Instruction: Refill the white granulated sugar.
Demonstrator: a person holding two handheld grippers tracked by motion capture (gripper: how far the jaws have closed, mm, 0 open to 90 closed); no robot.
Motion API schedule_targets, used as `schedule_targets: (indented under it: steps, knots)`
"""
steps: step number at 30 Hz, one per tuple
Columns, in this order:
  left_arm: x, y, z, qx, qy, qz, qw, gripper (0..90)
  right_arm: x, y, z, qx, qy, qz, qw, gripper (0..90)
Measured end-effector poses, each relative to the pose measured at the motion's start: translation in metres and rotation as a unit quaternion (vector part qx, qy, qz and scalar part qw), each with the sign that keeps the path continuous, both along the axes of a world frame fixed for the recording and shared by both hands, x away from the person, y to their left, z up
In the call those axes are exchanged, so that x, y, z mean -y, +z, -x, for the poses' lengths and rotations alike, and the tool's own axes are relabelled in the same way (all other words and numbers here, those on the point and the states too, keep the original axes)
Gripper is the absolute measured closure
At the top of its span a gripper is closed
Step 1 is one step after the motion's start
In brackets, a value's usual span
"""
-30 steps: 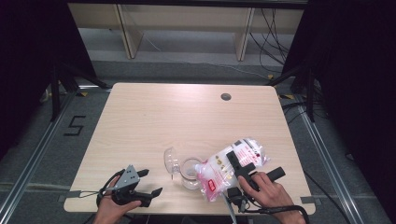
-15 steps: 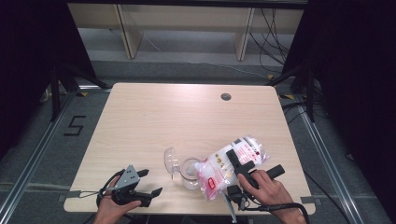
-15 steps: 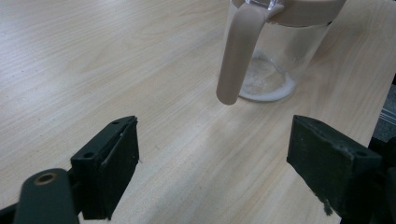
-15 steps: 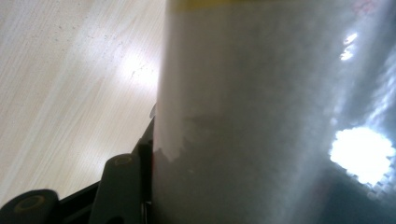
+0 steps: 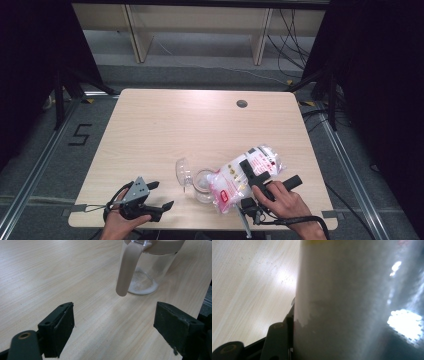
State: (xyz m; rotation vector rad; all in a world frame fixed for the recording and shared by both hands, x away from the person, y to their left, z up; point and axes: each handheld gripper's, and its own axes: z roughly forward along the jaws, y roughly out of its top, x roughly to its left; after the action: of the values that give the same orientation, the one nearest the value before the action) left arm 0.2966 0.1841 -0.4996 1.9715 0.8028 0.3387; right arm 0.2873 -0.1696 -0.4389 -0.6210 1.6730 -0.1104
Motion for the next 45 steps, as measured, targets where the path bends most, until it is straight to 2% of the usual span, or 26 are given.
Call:
schedule_targets:
  steps: [1, 4, 5, 6, 12, 13, 14, 15, 17, 20, 21, 22, 24, 25, 26, 27, 28, 29, 31, 32, 37, 40, 41, 42, 44, 45]
  knots:
    - [0.0, 0.0, 0.0, 0.002, -0.001, -0.001, 1.0, 16.3, 0.001, -0.001, 0.0, -0.003, -0.007, -0.014, 0.9999, 49.6]
    - [0.0, 0.0, 0.0, 0.001, 0.001, 0.003, 1.0, 16.3, 0.003, 0.001, -0.001, 0.0, -0.01, -0.011, 0.9999, 49.8]
    - [0.0, 0.0, 0.001, 0.001, 0.001, 0.0, 1.0, 16.3, 0.004, 0.003, -0.002, 0.004, -0.003, 0.003, 1.0, 49.8]
    - [0.0, 0.001, 0.001, 0.001, 0.002, 0.001, 1.0, 16.3, 0.006, 0.002, 0.0, 0.0, -0.013, -0.013, 0.9998, 49.8]
    - [0.002, 0.0, 0.001, 0.0, -0.004, 0.001, 1.0, 16.3, 0.01, 0.004, 0.002, 0.005, -0.017, -0.005, 0.9998, 50.0]
    - [0.001, 0.001, 0.0, 0.005, -0.008, -0.003, 0.9999, 16.3, 0.01, 0.005, 0.002, 0.01, -0.008, 0.009, 0.9999, 50.1]
    - [0.0, 0.001, 0.0, 0.011, -0.012, -0.006, 0.9999, 16.3, 0.009, 0.005, 0.003, 0.006, -0.011, 0.001, 0.9999, 50.1]
    - [0.0, 0.001, 0.0, 0.01, -0.011, -0.006, 0.9999, 16.3, 0.009, 0.007, 0.003, 0.011, -0.001, 0.018, 0.9998, 50.1]
    - [0.0, 0.001, 0.0, 0.01, -0.01, -0.006, 0.9999, 16.3, 0.01, 0.003, 0.005, 0.005, -0.013, -0.006, 0.9999, 50.2]
    - [0.0, 0.001, 0.0, 0.01, -0.01, -0.006, 0.9999, 16.3, 0.008, 0.006, 0.006, 0.009, -0.003, 0.016, 0.9998, 50.4]
    - [0.0, 0.002, 0.0, 0.01, -0.01, -0.006, 0.9999, 16.3, 0.007, 0.004, 0.008, 0.004, -0.011, 0.001, 0.9999, 50.4]
    - [0.0, 0.002, 0.0, 0.011, -0.011, -0.007, 0.9999, 16.3, 0.006, 0.006, 0.007, 0.01, 0.0, 0.015, 0.9998, 50.4]
    - [0.0, 0.002, 0.0, 0.011, -0.011, -0.008, 0.9998, 16.3, 0.004, 0.006, 0.008, 0.011, 0.004, 0.018, 0.9998, 50.5]
    - [0.0, 0.001, 0.0, 0.011, -0.011, -0.01, 0.9998, 16.3, 0.004, 0.004, 0.009, 0.006, -0.004, 0.0, 1.0, 50.6]
    - [0.0, 0.001, 0.0, 0.013, -0.012, -0.01, 0.9998, 16.3, 0.002, 0.007, 0.008, 0.011, 0.009, 0.019, 0.9997, 50.7]
    - [0.001, 0.001, 0.001, 0.003, -0.004, -0.001, 1.0, 16.3, 0.001, 0.007, 0.008, 0.01, 0.008, 0.019, 0.9997, 50.8]
    - [0.002, 0.0, 0.002, 0.003, -0.003, 0.005, 1.0, 16.3, 0.001, 0.007, 0.008, 0.009, 0.01, 0.02, 0.9997, 50.8]
    - [0.0, 0.001, 0.001, 0.005, -0.004, -0.004, 1.0, 16.4, 0.002, 0.007, 0.008, 0.005, 0.005, 0.014, 0.9999, 50.9]
    - [0.001, 0.001, 0.001, 0.004, -0.001, -0.003, 1.0, 16.4, 0.0, 0.006, 0.008, 0.002, 0.002, 0.004, 1.0, 51.1]
    - [0.001, 0.0, 0.001, 0.005, -0.002, 0.004, 1.0, 16.4, 0.0, 0.009, 0.006, 0.008, 0.008, 0.024, 0.9997, 51.3]
    - [0.001, 0.0, 0.001, 0.005, -0.004, 0.004, 1.0, 16.4, 0.001, 0.007, 0.002, 0.003, 0.005, 0.009, 0.9999, 51.7]
    - [0.001, 0.0, 0.001, 0.004, -0.002, -0.001, 1.0, 16.4, 0.003, 0.009, 0.0, 0.008, 0.005, 0.02, 0.9998, 52.1]
    - [0.001, 0.001, 0.002, 0.002, -0.004, 0.0, 1.0, 16.4, 0.004, 0.006, 0.002, 0.001, -0.007, -0.003, 1.0, 52.2]
    - [0.001, 0.001, 0.002, 0.002, -0.003, 0.001, 1.0, 16.4, 0.007, 0.007, 0.001, 0.0, -0.005, -0.005, 1.0, 52.3]
    - [0.0, 0.001, 0.002, 0.002, -0.001, -0.001, 1.0, 16.4, 0.007, 0.01, 0.002, 0.008, -0.002, 0.016, 0.9998, 52.6]
    - [0.0, 0.001, 0.002, 0.003, -0.002, -0.002, 1.0, 16.4, 0.008, 0.008, 0.004, 0.004, -0.01, 0.002, 0.9999, 52.7]
